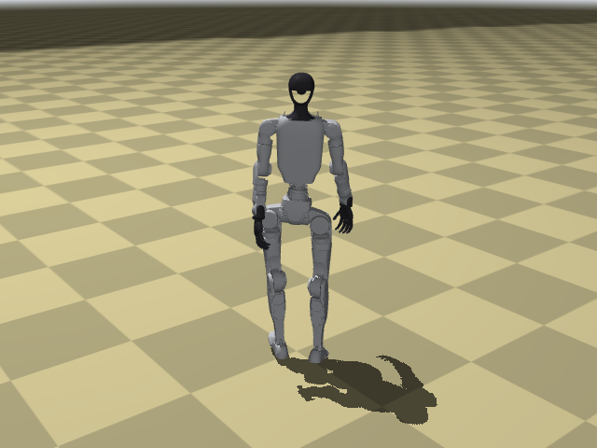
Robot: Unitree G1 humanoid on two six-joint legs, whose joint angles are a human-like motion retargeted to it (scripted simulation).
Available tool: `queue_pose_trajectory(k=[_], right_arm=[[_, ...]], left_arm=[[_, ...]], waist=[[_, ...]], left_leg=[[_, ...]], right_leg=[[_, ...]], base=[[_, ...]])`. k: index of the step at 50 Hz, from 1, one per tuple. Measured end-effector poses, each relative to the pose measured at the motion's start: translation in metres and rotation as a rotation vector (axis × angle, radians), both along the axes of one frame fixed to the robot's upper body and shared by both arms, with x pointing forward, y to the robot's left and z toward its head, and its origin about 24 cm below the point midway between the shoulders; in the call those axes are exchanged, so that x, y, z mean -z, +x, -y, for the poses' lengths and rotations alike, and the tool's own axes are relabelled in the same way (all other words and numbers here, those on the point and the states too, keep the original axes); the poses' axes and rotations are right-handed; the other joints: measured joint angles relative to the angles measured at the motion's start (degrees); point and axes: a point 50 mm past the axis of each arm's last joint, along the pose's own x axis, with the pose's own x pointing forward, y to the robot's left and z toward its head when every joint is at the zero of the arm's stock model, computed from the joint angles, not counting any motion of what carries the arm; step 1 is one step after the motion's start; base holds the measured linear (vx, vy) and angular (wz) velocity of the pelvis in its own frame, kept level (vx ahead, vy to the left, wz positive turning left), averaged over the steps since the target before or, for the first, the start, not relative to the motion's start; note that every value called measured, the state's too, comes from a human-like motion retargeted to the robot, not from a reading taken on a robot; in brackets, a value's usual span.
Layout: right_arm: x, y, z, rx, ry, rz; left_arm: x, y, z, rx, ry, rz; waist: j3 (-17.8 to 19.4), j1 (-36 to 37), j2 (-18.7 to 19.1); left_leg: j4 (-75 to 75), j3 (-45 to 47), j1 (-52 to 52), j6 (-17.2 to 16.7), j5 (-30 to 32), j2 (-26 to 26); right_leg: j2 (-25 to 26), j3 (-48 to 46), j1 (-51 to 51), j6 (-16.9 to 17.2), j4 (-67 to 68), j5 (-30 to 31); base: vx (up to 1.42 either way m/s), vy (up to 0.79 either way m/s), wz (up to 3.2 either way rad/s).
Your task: Upper body actions
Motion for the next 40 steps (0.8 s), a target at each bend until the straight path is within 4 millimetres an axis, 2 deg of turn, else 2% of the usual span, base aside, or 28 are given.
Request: queue_pose_trajectory(k=[2, 5, 7, 10, 12, 14, 20, 23, 25, 27, 30, 34, 40], right_arm=[[-0.003, 0.015, -0.007, -0.06, 0.023, 0.035], [-0.008, 0.032, -0.013, -0.135, 0.024, 0.077], [-0.008, 0.037, -0.016, -0.15, 0.015, 0.083], [-0.007, 0.036, -0.016, -0.134, 0.009, 0.065], [-0.003, 0.027, -0.019, -0.125, 0.011, 0.036], [0.002, 0.011, -0.02, -0.103, 0.002, -0.017], [0.015, -0.063, -0.019, 0.022, -0.035, -0.298], [0.016, -0.077, -0.02, 0.067, -0.031, -0.341], [0.016, -0.081, -0.02, 0.088, -0.039, -0.343], [0.016, -0.083, -0.018, 0.111, -0.049, -0.34], [0.015, -0.086, -0.012, 0.145, -0.061, -0.346], [0.014, -0.084, -0.007, 0.192, -0.065, -0.333], [0.013, -0.074, -0.005, 0.208, -0.063, -0.287]], left_arm=[[-0.002, -0.01, 0.006, -0.078, -0.007, -0.011], [-0.003, -0.009, 0.014, -0.176, -0.008, -0.02], [0.001, 0.003, 0.017, -0.208, 0.003, 0.001], [0.01, 0.036, 0.02, -0.201, 0.012, 0.101], [0.016, 0.062, 0.02, -0.164, -0.006, 0.2], [0.02, 0.09, 0.016, -0.092, -0.043, 0.301], [0.021, 0.158, 0.007, 0.162, -0.091, 0.54], [0.019, 0.182, 0.011, 0.185, -0.049, 0.637], [0.018, 0.19, 0.014, 0.177, -0.041, 0.673], [0.018, 0.19, 0.017, 0.173, -0.059, 0.674], [0.02, 0.177, 0.017, 0.177, -0.079, 0.628], [0.022, 0.15, 0.015, 0.177, -0.099, 0.519], [0.02, 0.098, 0.012, 0.112, -0.109, 0.325]], waist=[[-1.0, 2.1, -0.4], [-1.4, 4.7, -0.6], [-0.4, 4.8, 0.0], [1.8, 2.5, 1.9], [2.9, -0.1, 2.3], [2.5, -2.3, 2.5], [0.8, 0.3, 1.7], [1.7, 0.6, 1.8], [2.1, -0.4, 2.1], [2.0, -1.6, 2.5], [1.2, -2.9, 2.9], [1.4, -3.0, 3.0], [2.7, -2.5, 3.0]], left_leg=[[-2.0, 2.2, 0.9, -0.7, 0.0, -0.6], [-2.9, 5.7, 0.5, -1.7, 0.2, -0.3], [-2.8, 5.9, 0.3, -2.0, 0.8, 0.4], [-2.4, 3.3, 0.2, -2.2, 1.8, 1.9], [-2.2, 1.3, 0.1, -2.4, 2.3, 2.3], [-2.0, -0.5, -0.6, -2.6, 2.7, 2.6], [-1.9, -1.0, -2.1, -3.7, 3.5, 3.6], [-1.5, -1.0, -2.4, -3.9, 3.7, 4.1], [-1.4, -1.3, -2.6, -4.0, 3.8, 4.4], [-1.3, -1.5, -2.9, -4.1, 3.9, 4.7], [-1.5, -1.3, -3.4, -4.1, 4.0, 4.8], [-1.6, -0.4, -3.4, -4.0, 4.0, 4.8], [-2.1, 0.8, -2.5, -3.6, 3.8, 4.5]], right_leg=[[0.3, -4.6, 0.8, -1.2, -5.6, -0.3], [-0.2, -3.2, -1.6, -0.2, -6.3, -0.7], [0.8, 1.1, -2.9, -1.8, -4.6, -1.1], [1.8, 0.0, -1.7, -2.7, -4.1, -2.1], [2.5, -1.0, -0.6, -3.6, -4.4, -2.8], [3.0, -1.7, -0.3, -4.1, -5.0, -3.1], [3.4, -2.4, -1.1, -5.0, -5.4, -3.2], [3.8, -3.1, -1.1, -5.3, -5.4, -3.2], [4.0, -3.3, -1.0, -5.4, -5.5, -3.2], [4.1, -3.3, -1.2, -5.4, -5.5, -3.2], [4.2, -3.4, -1.8, -5.4, -5.5, -3.0], [4.1, -2.8, -2.6, -5.4, -5.2, -2.7], [3.9, -1.7, -3.1, -5.1, -4.7, -2.2]], base=[[0.17, -0.06, -1.03], [0.03, -0.07, -0.82], [0.02, -0.11, -0.05], [-0.03, -0.12, 0.73], [0.01, -0.15, 0.93], [0.06, -0.14, 0.85], [0.1, -0.11, 0.17], [-0.01, -0.09, 0.05], [0.0, 0.0, 0.0], [0.0, 0.0, 0.0], [0.0, 0.0, 0.0], [-0.01, 0.01, -0.05], [-0.05, 0.06, -0.18]])
